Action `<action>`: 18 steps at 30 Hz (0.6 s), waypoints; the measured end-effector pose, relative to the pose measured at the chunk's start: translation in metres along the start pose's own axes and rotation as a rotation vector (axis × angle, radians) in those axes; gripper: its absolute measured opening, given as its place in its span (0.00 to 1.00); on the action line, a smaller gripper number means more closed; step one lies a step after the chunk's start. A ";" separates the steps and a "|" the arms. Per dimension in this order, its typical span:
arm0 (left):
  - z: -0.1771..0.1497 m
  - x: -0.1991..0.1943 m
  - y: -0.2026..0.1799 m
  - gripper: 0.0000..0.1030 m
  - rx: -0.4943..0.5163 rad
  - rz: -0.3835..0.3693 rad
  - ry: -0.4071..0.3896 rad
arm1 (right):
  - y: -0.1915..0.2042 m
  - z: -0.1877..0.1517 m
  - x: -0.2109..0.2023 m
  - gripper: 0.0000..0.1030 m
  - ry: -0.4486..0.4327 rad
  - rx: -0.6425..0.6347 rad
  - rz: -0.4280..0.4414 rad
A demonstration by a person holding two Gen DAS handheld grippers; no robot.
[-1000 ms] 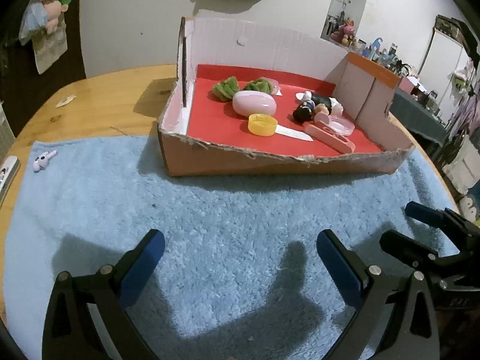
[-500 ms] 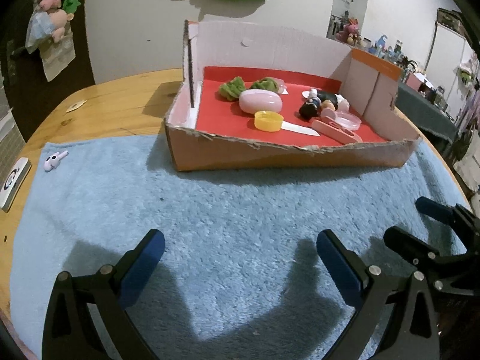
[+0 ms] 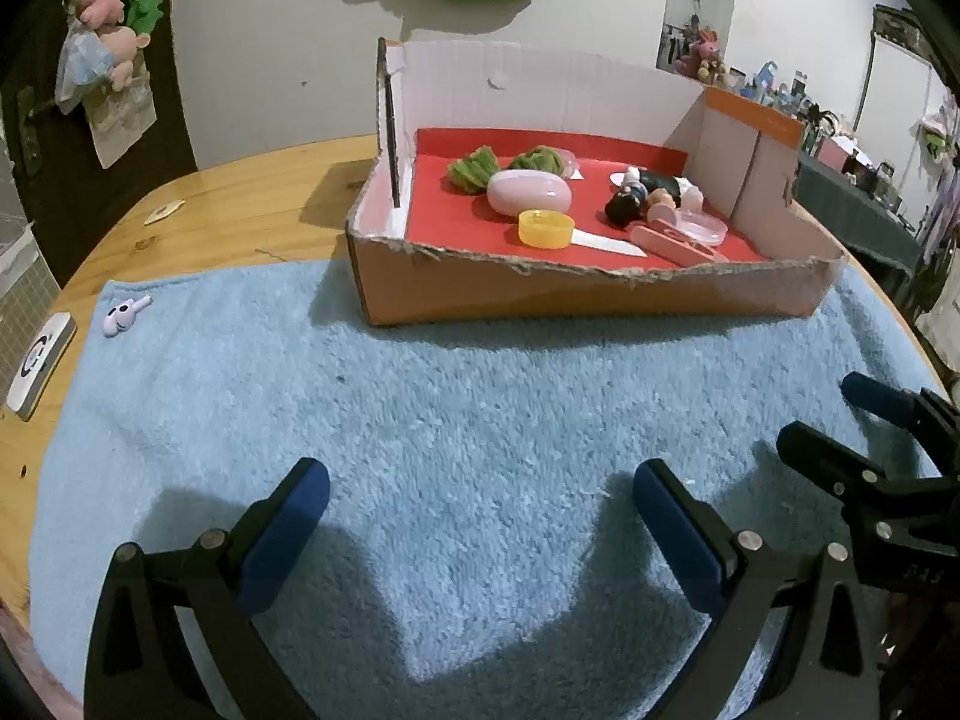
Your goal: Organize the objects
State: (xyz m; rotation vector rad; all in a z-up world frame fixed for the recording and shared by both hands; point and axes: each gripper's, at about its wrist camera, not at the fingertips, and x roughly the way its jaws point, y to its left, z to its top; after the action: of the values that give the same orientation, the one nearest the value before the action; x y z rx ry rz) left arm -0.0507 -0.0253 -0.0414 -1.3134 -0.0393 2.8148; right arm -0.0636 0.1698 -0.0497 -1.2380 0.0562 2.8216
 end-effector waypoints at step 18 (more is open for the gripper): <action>0.001 0.003 0.000 1.00 0.018 -0.001 0.010 | 0.003 0.000 0.003 0.94 0.013 -0.020 -0.023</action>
State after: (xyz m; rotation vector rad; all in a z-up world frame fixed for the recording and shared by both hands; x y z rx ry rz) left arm -0.0535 -0.0249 -0.0424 -1.3228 -0.0150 2.8012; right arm -0.0657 0.1666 -0.0514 -1.2526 0.0142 2.8012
